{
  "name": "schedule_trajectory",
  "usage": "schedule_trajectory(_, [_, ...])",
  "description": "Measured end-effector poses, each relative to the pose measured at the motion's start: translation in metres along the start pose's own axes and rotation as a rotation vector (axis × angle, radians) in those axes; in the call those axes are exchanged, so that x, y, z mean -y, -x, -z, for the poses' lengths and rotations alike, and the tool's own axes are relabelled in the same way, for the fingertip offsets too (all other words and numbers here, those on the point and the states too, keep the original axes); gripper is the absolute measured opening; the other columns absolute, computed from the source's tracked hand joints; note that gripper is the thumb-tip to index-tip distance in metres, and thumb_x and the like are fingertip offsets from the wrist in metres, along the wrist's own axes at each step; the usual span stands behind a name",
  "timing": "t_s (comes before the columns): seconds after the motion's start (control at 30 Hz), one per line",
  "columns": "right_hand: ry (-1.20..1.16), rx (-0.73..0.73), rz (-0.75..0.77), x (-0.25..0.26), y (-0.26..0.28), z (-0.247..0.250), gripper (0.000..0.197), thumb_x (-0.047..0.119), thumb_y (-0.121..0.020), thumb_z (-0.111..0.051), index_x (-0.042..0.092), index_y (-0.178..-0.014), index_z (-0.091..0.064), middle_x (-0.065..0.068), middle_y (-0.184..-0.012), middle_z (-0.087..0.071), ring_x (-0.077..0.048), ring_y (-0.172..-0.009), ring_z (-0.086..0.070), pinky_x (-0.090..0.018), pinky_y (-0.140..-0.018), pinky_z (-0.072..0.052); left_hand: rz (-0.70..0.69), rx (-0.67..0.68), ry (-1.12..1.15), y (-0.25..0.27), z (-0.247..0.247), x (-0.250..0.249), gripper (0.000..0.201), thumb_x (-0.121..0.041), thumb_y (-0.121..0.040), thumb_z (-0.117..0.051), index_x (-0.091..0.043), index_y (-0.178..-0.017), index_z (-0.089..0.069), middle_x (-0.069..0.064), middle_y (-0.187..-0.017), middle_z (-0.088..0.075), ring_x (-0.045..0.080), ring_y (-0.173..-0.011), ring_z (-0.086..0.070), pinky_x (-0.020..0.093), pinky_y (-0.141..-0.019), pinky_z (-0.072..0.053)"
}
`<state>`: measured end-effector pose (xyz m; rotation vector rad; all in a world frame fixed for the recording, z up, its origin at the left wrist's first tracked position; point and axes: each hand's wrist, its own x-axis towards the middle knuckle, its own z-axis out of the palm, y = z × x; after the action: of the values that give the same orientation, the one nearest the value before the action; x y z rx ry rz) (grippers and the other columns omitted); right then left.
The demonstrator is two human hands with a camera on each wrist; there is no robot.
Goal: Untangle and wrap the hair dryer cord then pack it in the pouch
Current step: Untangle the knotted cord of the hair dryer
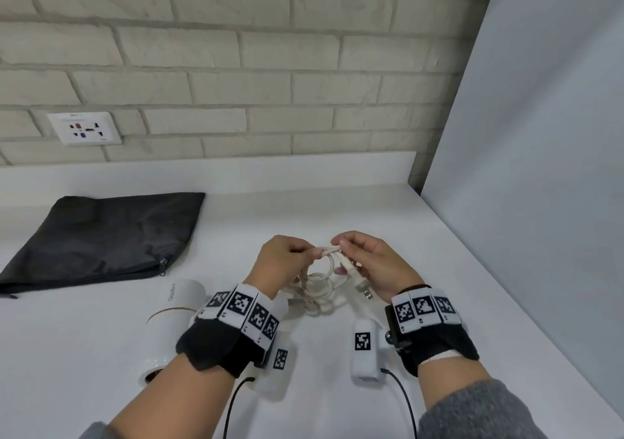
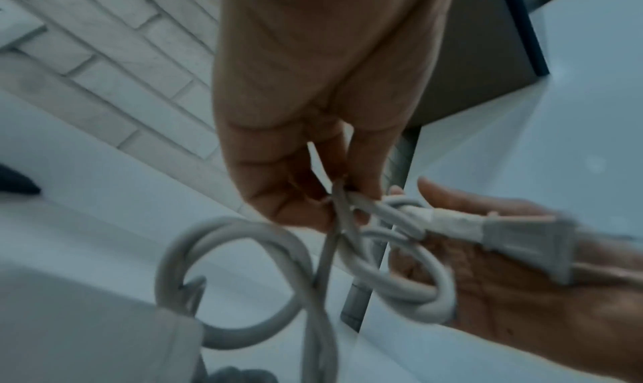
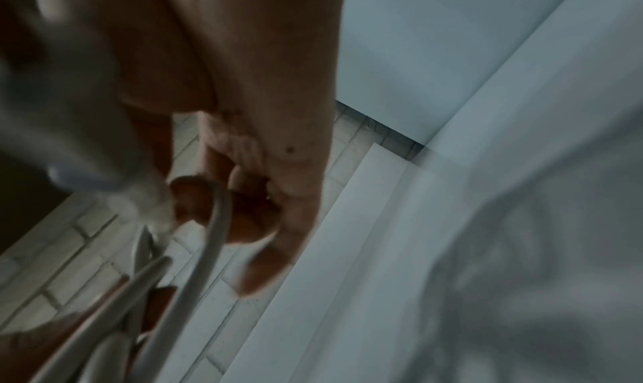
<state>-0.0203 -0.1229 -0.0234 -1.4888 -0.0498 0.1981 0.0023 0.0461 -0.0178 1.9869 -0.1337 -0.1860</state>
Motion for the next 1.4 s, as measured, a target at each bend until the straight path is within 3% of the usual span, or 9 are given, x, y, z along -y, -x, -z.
schedule_trajectory(0.13, [-0.052,0.062,0.101,-0.005,0.004,-0.001,0.018,0.010,-0.083,-0.061,0.015,-0.100,-0.065,-0.005,-0.080,-0.055,-0.012,-0.059,-0.059,-0.027,-0.072,-0.047,0.121,-0.130,0.103,0.000,0.011,0.007,0.026,-0.014,-0.082,-0.064,-0.010,-0.057,-0.064,0.007,-0.052,-0.055,0.020,-0.042,-0.054,0.027,-0.049,-0.053])
schedule_trajectory(0.27, [-0.067,0.063,0.213,-0.010,0.006,-0.007,0.036,0.009,-0.063,-0.079,0.016,-0.098,-0.068,0.000,-0.076,-0.061,-0.015,-0.067,-0.062,-0.022,-0.066,-0.051,0.166,-0.182,0.070,-0.001,0.015,0.013,0.030,-0.014,-0.084,-0.061,-0.007,-0.056,-0.054,0.008,-0.052,-0.053,0.020,-0.042,-0.052,0.030,-0.056,-0.052])
schedule_trajectory(0.53, [0.265,-0.167,0.486,0.002,0.013,-0.026,0.028,-0.012,-0.079,-0.059,0.015,-0.082,-0.067,-0.014,-0.081,-0.057,-0.010,-0.070,-0.051,-0.020,-0.057,-0.048,0.083,-0.246,0.084,0.007,0.017,0.006,0.028,-0.011,-0.085,-0.043,-0.006,-0.058,-0.041,0.009,-0.049,-0.038,0.012,-0.026,-0.040,0.016,-0.032,-0.031])
schedule_trajectory(0.67, [0.237,-0.185,0.476,-0.002,0.013,-0.033,0.028,-0.012,-0.082,-0.054,0.014,-0.089,-0.065,-0.018,-0.082,-0.052,-0.004,-0.067,-0.055,-0.017,-0.053,-0.047,0.109,-0.318,0.183,0.007,0.018,0.003,0.030,-0.014,-0.087,-0.038,-0.007,-0.058,-0.037,0.012,-0.059,-0.043,0.025,-0.051,-0.041,0.029,-0.051,-0.037])
schedule_trajectory(0.97, [0.276,-0.253,0.353,0.001,0.011,-0.029,0.020,0.000,-0.087,-0.053,0.013,-0.093,-0.067,-0.008,-0.081,-0.051,-0.005,-0.052,-0.052,-0.016,-0.053,-0.048,0.191,-0.199,0.780,0.013,0.033,0.006,0.028,-0.012,-0.095,-0.041,-0.005,-0.069,-0.048,0.006,-0.068,-0.052,0.012,-0.041,-0.055,0.018,-0.037,-0.045])
schedule_trajectory(1.07, [0.504,-0.305,0.191,-0.009,0.004,-0.023,0.018,0.016,-0.092,-0.049,0.017,-0.098,-0.067,-0.007,-0.098,-0.048,-0.014,-0.081,-0.057,-0.019,-0.071,-0.048,0.196,-0.061,0.980,0.017,0.038,0.002,0.025,-0.013,-0.093,-0.049,-0.002,-0.070,-0.053,0.007,-0.067,-0.055,0.015,-0.050,-0.065,0.026,-0.052,-0.058])
schedule_trajectory(1.17, [0.588,-0.221,0.370,-0.004,0.010,-0.032,0.020,0.026,-0.092,-0.049,0.021,-0.103,-0.066,0.001,-0.108,-0.046,-0.005,-0.103,-0.051,-0.009,-0.085,-0.039,0.172,-0.048,1.056,0.017,0.039,-0.004,0.025,-0.015,-0.090,-0.053,-0.002,-0.069,-0.055,0.007,-0.063,-0.058,0.013,-0.053,-0.068,0.025,-0.054,-0.059])
schedule_trajectory(1.3, [0.454,0.042,0.486,0.009,0.019,-0.042,0.027,0.022,-0.077,-0.069,0.016,-0.103,-0.065,0.004,-0.097,-0.058,-0.009,-0.087,-0.061,-0.017,-0.078,-0.048,0.165,-0.096,1.096,0.019,0.040,-0.016,0.020,-0.016,-0.089,-0.056,-0.001,-0.075,-0.058,0.005,-0.057,-0.060,0.010,-0.051,-0.067,0.019,-0.050,-0.056])
schedule_trajectory(1.4, [0.282,-0.095,0.489,0.013,0.020,-0.048,0.015,0.006,-0.084,-0.060,0.016,-0.096,-0.064,0.000,-0.077,-0.065,-0.013,-0.066,-0.062,-0.020,-0.067,-0.052,0.101,-0.115,0.913,0.026,0.039,-0.020,0.026,-0.022,-0.088,-0.057,-0.001,-0.074,-0.059,0.006,-0.065,-0.058,0.010,-0.052,-0.064,0.019,-0.052,-0.056])
